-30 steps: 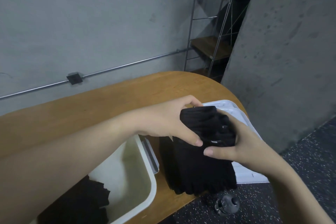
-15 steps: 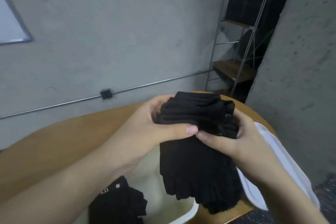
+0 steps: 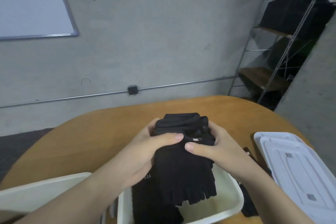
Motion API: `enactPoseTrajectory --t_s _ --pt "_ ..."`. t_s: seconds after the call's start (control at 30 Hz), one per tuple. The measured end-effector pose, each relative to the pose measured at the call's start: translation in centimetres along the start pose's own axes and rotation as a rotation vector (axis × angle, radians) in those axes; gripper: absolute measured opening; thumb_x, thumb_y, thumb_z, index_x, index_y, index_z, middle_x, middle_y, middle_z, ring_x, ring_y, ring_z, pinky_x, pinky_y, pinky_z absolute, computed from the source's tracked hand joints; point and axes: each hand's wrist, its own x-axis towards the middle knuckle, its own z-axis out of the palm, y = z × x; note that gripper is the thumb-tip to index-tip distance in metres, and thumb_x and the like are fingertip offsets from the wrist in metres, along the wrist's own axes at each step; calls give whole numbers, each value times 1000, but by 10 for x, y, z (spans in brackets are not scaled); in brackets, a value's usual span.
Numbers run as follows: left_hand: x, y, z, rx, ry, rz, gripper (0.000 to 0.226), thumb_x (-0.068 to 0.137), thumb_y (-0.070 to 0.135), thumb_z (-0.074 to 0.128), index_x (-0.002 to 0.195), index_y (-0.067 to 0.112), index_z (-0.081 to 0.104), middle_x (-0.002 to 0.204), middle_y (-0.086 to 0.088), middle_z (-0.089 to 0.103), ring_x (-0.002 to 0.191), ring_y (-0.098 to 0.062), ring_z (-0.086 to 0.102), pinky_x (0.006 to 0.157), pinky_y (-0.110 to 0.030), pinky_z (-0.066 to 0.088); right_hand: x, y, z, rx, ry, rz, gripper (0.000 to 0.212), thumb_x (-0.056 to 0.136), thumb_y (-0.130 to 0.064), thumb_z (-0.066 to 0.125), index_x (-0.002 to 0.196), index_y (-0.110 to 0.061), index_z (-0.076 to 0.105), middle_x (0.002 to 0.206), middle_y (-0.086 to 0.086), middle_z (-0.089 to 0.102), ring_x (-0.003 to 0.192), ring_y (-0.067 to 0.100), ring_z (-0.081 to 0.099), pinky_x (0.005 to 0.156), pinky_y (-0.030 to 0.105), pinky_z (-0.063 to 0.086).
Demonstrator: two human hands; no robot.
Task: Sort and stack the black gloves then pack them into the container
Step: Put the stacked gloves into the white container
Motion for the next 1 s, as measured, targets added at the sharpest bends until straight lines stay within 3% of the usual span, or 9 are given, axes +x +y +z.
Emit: enactPoseTrajectory --t_s 0.1,0.17,0.27,0.37,0.47,0.67,0.8,0.93,1.0 --pt "-3 -6 -9 -36 43 5 64 76 21 81 135 8 58 127 -19 70 117 -37 68 110 -59 46 1 8 5 -187 73 -39 70 75 -44 90 136 -34 57 130 -16 67 126 3 60 100 30 52" --pt "-5 -6 -12 -66 125 4 67 72 20 87 132 12 59 122 -16 73 111 -33 71 105 -54 51 -5 5 10 -422 302 -154 83 69 -65 84 140 -37 51 134 -26 57 131 -5 49 104 25 42" --pt "-8 -7 -14 -91 244 41 69 62 21 89 124 12 59 107 -11 78 98 -27 76 89 -42 57 -26 -3 26 -639 572 -471 43 84 -49 74 120 -28 61 115 -19 59 115 7 57 94 14 39" --pt "-11 -12 -11 -100 295 76 54 71 15 85 119 12 60 105 -11 78 94 -25 77 83 -37 56 -40 1 47 -538 426 -421 26 94 -37 67 119 -33 63 108 -20 60 109 8 59 85 12 43" --pt "-14 -19 -4 -73 296 100 47 77 15 86 117 16 61 107 -8 77 98 -23 76 89 -41 58 -42 13 57 -521 303 -268 43 97 -51 56 138 -42 51 123 -32 53 124 1 53 96 15 46" --pt "-17 -27 7 10 236 180 59 65 29 88 117 27 60 110 2 75 109 -20 72 98 -44 55 -39 12 59 -291 259 -208 62 88 -57 56 145 -51 32 134 -40 44 135 -7 43 104 12 42" --pt "-22 -26 10 21 80 290 60 74 37 78 129 24 57 129 -4 69 122 -24 66 103 -43 50 -38 7 52 -123 261 -210 61 87 -46 71 140 -50 42 135 -30 54 132 -6 50 101 11 44" --pt "-26 -29 13 80 -21 332 50 91 40 61 137 22 57 141 -2 61 131 -24 59 102 -42 53 -39 9 42 -28 329 -149 63 80 -42 86 135 -33 56 125 -13 68 121 6 62 99 30 56" --pt "-28 -33 14 111 -64 313 45 96 41 56 139 29 59 145 4 57 134 -23 57 104 -45 53 -40 9 37 21 354 -128 58 75 -32 88 126 -31 60 114 -16 72 111 3 67 89 21 57"
